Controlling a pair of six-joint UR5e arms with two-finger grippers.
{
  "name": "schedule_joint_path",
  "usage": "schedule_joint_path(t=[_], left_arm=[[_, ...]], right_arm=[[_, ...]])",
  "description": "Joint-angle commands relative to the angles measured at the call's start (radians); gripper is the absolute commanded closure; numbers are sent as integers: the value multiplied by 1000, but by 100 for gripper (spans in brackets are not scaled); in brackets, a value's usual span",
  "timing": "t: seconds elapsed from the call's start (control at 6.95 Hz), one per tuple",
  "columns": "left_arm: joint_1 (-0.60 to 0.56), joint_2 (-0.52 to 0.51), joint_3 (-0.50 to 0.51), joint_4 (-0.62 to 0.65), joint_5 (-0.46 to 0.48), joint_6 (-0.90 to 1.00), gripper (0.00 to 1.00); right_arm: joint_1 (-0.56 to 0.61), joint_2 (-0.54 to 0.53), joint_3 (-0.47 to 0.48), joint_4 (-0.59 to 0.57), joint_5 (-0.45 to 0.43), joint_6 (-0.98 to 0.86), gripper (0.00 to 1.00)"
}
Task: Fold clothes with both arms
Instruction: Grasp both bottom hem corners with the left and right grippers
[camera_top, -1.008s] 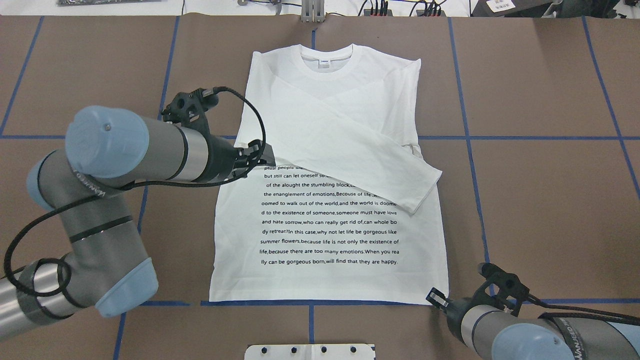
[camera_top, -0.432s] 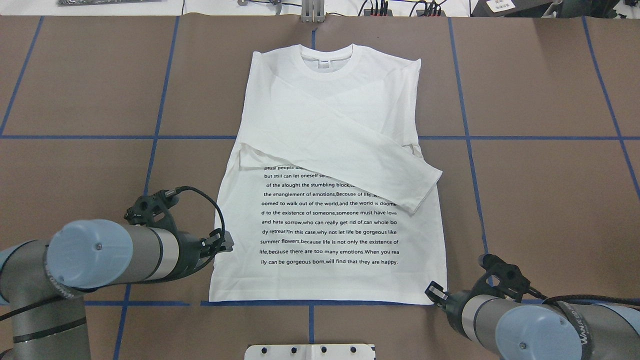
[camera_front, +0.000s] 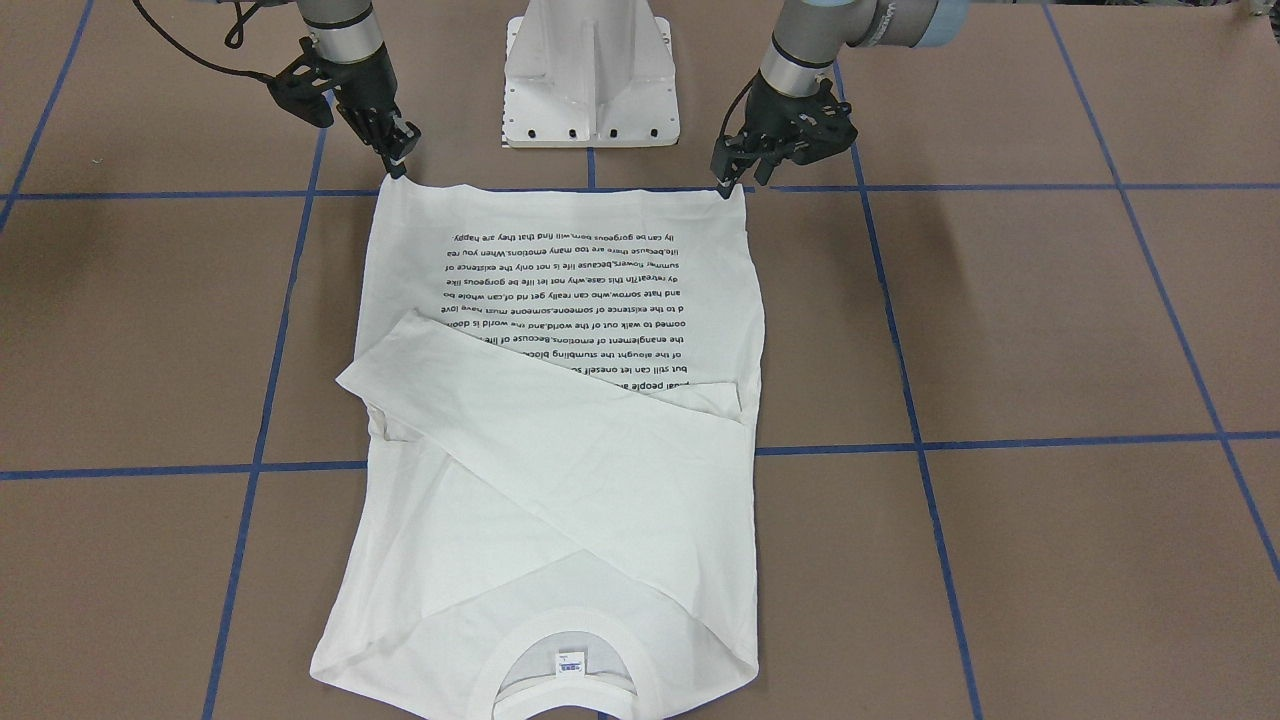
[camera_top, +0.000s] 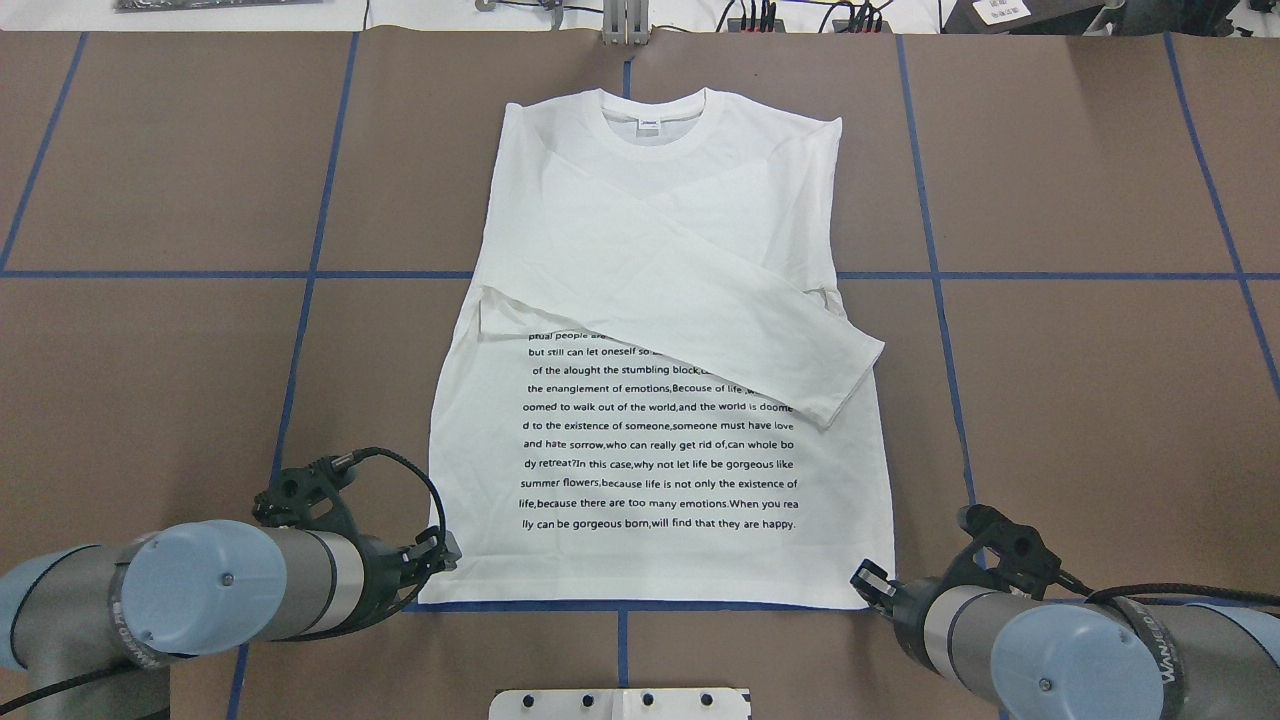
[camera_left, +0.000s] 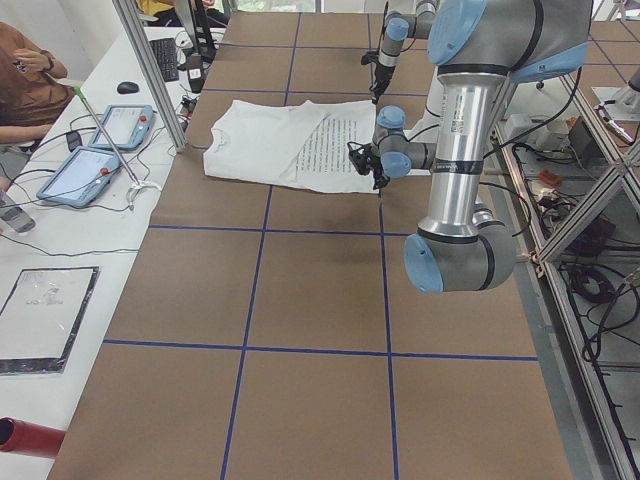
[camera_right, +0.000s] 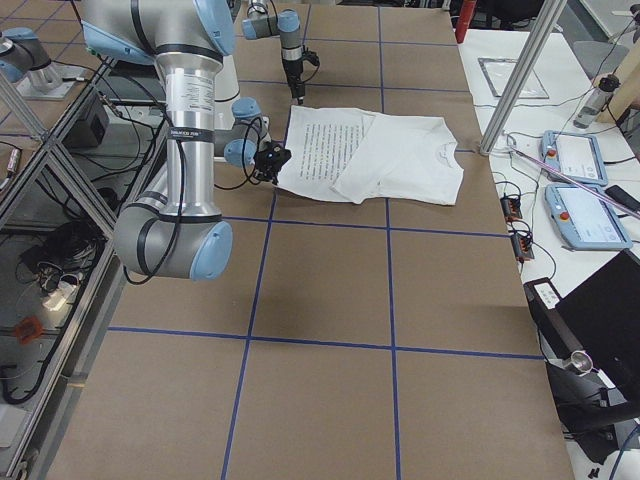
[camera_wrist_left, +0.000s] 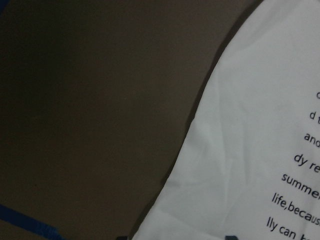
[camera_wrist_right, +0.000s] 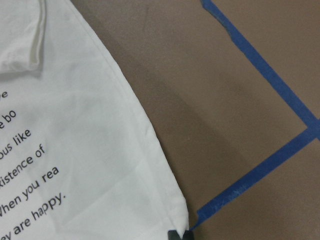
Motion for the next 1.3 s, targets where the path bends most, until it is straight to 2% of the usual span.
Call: schedule_joint_path(t=[0.0, 0.43, 0.86, 1.01, 1.15], left_arm=[[20, -6, 23, 2, 1, -7, 29], [26, -7, 43, 2, 1, 2, 34], [30, -13, 64, 4, 1, 5, 44], [30, -16, 64, 4, 1, 0, 61], [29, -16, 64, 4, 1, 2, 100]], right_arm=[[0, 0, 1, 0, 0, 0, 100], [-1, 0, -1, 0, 0, 0, 100], [0, 2, 1, 0, 0, 0, 100], [3, 2, 2, 0, 0, 0, 100], [3, 2, 2, 0, 0, 0, 100]])
